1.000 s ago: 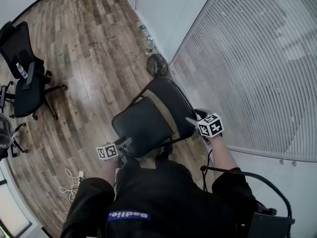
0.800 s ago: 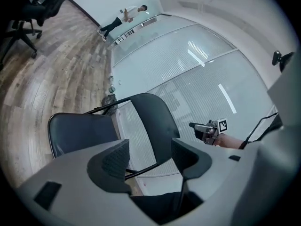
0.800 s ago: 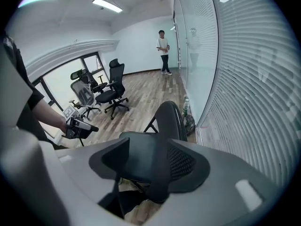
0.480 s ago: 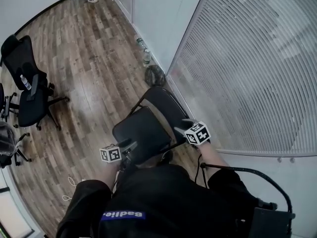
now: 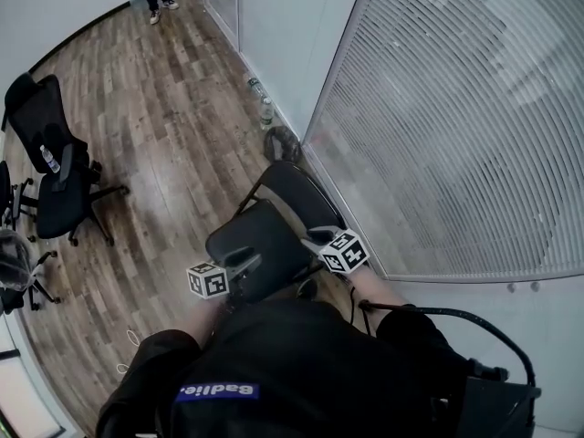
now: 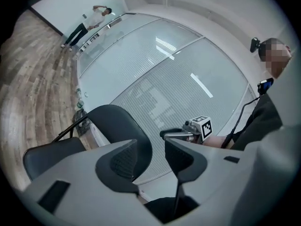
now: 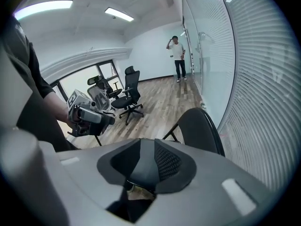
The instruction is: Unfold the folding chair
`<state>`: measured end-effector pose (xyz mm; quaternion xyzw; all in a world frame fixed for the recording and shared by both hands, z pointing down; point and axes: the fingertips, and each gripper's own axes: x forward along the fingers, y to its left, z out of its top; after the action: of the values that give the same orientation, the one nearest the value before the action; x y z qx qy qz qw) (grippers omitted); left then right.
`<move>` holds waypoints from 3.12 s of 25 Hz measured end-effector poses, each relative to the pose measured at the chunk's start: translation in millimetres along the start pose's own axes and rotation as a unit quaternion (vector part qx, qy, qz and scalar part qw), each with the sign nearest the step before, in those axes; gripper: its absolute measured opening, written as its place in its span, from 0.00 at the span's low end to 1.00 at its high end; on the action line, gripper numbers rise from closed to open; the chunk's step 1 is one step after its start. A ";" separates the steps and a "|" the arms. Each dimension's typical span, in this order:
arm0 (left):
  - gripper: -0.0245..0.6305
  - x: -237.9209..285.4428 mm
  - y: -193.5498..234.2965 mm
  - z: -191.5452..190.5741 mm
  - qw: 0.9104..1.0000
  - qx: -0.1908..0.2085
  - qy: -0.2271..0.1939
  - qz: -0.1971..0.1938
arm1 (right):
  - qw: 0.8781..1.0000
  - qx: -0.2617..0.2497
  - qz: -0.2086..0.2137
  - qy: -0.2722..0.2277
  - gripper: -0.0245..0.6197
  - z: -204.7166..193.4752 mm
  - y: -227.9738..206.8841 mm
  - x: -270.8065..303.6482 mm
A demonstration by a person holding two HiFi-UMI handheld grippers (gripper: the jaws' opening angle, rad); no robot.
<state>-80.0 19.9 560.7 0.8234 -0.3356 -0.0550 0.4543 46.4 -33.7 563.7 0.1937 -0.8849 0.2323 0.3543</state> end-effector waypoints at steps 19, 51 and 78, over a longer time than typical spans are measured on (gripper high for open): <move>0.07 -4.7 -120.0 89.0 0.988 0.137 -0.056 -0.032 | 0.982 -0.024 0.066 -0.177 0.05 87.8 78.1 -35.2; 0.05 -5.5 -184.7 96.8 0.957 0.279 -0.071 -0.038 | 0.939 -0.091 0.088 -0.320 0.04 129.9 134.8 -114.8; 0.05 -12.3 -178.2 90.0 0.960 0.271 -0.064 -0.037 | 0.945 -0.088 0.089 -0.302 0.04 125.8 138.7 -104.5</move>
<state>-35.5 27.8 365.9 0.9221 -0.3356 -0.0309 0.1898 -21.1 29.2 370.2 0.1432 -0.9810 0.1147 0.0636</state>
